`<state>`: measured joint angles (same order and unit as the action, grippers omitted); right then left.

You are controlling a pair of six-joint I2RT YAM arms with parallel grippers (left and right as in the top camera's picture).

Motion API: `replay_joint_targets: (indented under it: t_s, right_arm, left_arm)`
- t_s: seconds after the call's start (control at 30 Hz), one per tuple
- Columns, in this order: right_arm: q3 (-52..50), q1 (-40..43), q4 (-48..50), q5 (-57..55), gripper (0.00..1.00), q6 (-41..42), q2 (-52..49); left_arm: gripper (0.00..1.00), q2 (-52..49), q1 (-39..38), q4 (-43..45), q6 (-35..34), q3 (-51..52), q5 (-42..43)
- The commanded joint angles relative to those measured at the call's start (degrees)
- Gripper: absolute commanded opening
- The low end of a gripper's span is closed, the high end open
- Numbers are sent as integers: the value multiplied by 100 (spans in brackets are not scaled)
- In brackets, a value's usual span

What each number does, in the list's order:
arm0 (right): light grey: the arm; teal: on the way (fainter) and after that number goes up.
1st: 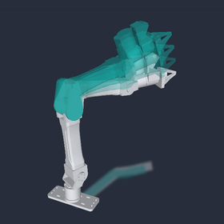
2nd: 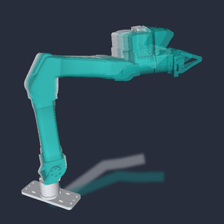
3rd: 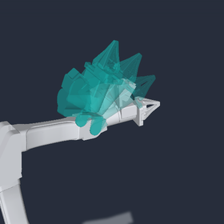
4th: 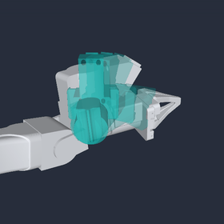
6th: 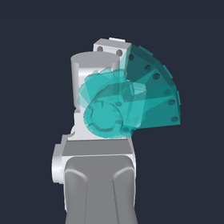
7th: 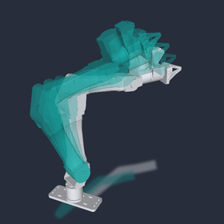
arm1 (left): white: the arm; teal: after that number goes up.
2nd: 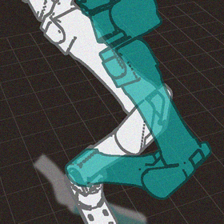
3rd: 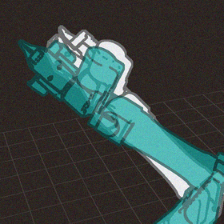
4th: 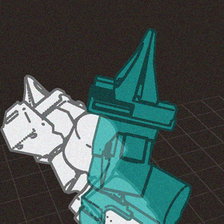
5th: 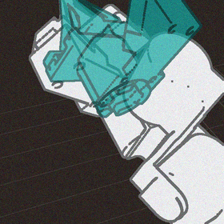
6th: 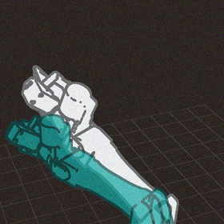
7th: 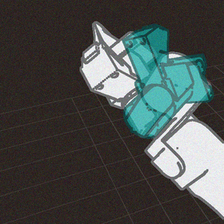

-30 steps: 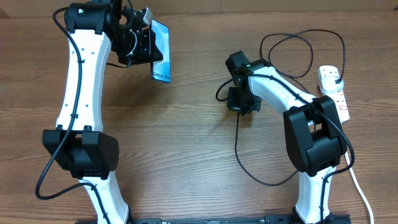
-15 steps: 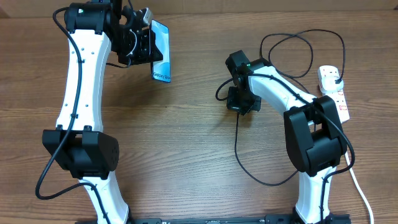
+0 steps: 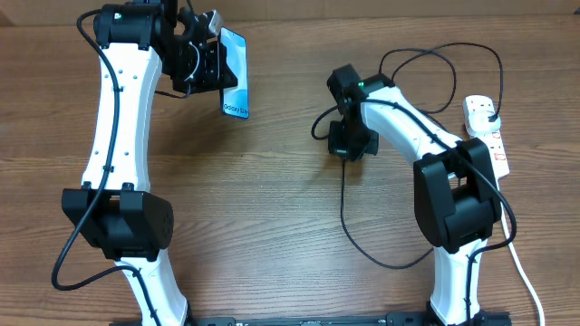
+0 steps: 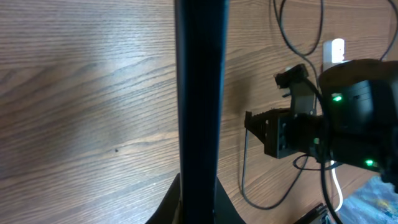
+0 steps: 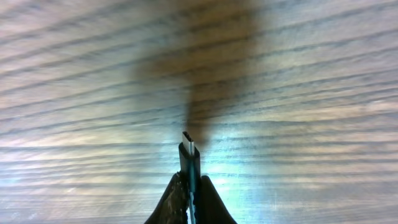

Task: Plug charger to phone and switch on socket
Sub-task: 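Lift the USB-C plug with the right gripper and raise the phone with the left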

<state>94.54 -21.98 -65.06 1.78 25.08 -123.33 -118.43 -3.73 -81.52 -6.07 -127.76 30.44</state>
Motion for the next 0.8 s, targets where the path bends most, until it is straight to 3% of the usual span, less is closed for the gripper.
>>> replay_joint_targets:
  t_s: [0.0, 0.23, 0.43, 0.53, 0.77]
  right_arm:
    - [603, 186, -260, 509, 4, -442, -7]
    - [929, 568, -501, 2638, 4, -1635, 170]
    - [938, 970, -800, 5337, 4, -3346, 442]
    - [938, 1086, -953, 6033, 4, -3770, 581]
    - [942, 1091, -973, 6365, 4, -3886, 1115]
  left_arm:
    - [4, 48, -15, 203, -35, -52, 540]
    - [4, 48, -2, 1058, 92, -52, 2103]
    - [4, 48, 4, 2033, -96, -52, 3624]
    - [4, 48, 4, 2382, -280, -52, 4146]
    - [4, 48, -4, 2538, -339, -52, 4621]
